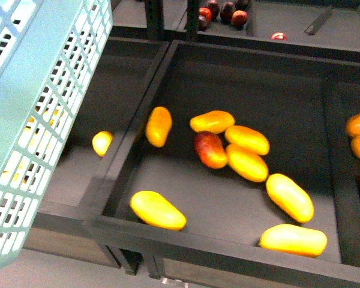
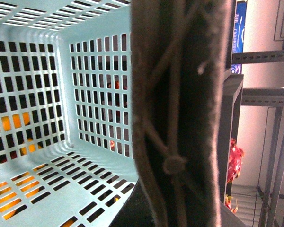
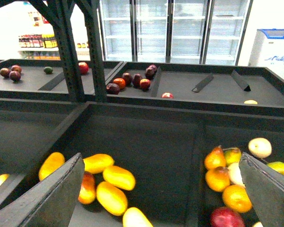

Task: Pick mango and avocado into basket

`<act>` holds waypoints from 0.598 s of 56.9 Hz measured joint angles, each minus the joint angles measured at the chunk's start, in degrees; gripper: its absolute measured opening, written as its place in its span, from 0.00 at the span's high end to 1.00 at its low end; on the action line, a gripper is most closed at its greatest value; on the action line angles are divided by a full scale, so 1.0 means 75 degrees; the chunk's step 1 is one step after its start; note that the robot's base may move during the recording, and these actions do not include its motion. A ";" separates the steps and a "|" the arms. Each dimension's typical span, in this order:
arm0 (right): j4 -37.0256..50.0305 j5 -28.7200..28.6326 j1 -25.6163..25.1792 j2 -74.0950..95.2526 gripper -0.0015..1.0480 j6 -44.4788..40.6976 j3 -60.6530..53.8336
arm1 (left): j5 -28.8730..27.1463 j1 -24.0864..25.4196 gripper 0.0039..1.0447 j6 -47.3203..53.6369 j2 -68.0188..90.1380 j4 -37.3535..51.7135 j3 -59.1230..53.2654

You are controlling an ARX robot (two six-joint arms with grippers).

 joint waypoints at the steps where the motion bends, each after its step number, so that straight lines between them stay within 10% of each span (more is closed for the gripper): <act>1: -0.0003 0.0000 0.0000 0.0000 0.07 0.0000 0.0000 | -0.0009 0.0000 0.95 -0.0003 0.0000 0.0000 0.0000; 34: 0.0000 0.0006 0.0000 0.0000 0.07 0.0000 0.0000 | 0.0035 0.0000 0.95 -0.0012 0.0000 0.0003 0.0003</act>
